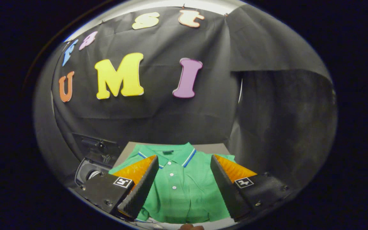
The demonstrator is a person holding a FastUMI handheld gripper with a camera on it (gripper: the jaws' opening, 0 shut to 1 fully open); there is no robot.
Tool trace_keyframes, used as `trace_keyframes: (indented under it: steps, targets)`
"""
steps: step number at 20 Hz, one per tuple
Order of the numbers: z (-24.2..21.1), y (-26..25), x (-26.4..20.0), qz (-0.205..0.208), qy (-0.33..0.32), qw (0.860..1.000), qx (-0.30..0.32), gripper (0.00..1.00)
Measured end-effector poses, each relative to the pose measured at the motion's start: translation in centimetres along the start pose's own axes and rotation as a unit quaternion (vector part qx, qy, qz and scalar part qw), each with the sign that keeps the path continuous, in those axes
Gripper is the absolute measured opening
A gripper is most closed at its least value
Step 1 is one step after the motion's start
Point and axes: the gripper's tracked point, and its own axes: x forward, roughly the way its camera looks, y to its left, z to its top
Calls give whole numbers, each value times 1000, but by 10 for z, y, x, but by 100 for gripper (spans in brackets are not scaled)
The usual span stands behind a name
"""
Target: Put the clothes into the washing machine and then close the washing machine lid.
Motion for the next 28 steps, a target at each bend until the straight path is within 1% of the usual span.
trace_keyframes:
  steps: [2, 5, 9, 11, 16, 18, 19, 22, 24, 26, 27, 28]
  targets:
    - [-15, 3, 23, 4, 33, 999, -5, 100]
    - [-34, 20, 46, 17, 74, 996, -35, 100]
    - [-59, 28, 52, 17, 116, 990, -82, 100]
    - [-72, 28, 53, 20, 140, 986, -88, 100]
    - [-81, 32, 55, 33, 158, 984, -73, 100]
    - [-84, 34, 52, 33, 180, 983, -27, 100]
    - [-84, 35, 53, 33, 189, 981, -14, 99]
    - [-83, 41, 53, 51, 210, 976, -36, 97]
    - [-82, 44, 53, 63, 220, 972, -50, 81]
    - [-76, 48, 58, 67, 193, 978, -41, 34]
    - [-77, 47, 54, 67, 197, 977, -40, 11]
    - [-76, 46, 53, 65, 203, 976, -35, 7]
